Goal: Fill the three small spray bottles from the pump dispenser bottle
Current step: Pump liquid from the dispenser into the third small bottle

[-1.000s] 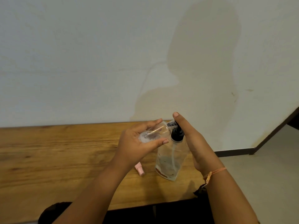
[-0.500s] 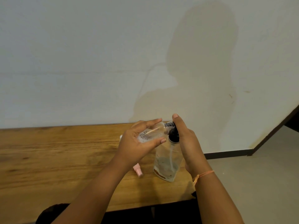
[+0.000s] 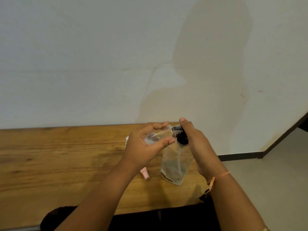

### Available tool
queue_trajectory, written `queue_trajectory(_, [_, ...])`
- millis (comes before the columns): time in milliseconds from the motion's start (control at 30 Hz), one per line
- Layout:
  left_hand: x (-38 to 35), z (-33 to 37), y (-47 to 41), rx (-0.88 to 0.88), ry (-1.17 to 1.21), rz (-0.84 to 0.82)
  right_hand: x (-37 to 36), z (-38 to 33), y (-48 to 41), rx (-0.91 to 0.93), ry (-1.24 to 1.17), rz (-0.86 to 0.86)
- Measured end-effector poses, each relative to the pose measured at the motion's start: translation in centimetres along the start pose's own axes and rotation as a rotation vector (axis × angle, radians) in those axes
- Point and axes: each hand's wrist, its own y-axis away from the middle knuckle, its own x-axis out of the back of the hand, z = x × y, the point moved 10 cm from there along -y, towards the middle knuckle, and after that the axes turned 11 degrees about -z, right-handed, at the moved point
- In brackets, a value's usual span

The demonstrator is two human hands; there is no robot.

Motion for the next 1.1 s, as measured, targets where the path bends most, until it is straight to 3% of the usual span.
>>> queue_trajectory(300, [0.6, 2.0, 0.0, -0.081, -0.088, 0.041, -0.2, 0.1, 0.3, -0.029, -0.055, -0.004])
queue_trajectory(600, [0.3, -0.2, 0.0, 0.015, -0.046, 0.031, -0.2, 0.0, 0.3, -0.034, -0.031, -0.016])
queue_trajectory(900, [0.5, 1.6, 0.0, -0.052, -0.063, 0.041, -0.3, -0.1, 0.6, -0.022, -0.045, -0.023])
queue_trajectory(1100, [0.3, 0.5, -0.2, -0.004, -0.043, 0.018, -0.3, -0.2, 0.3, -0.027, -0.078, -0.076])
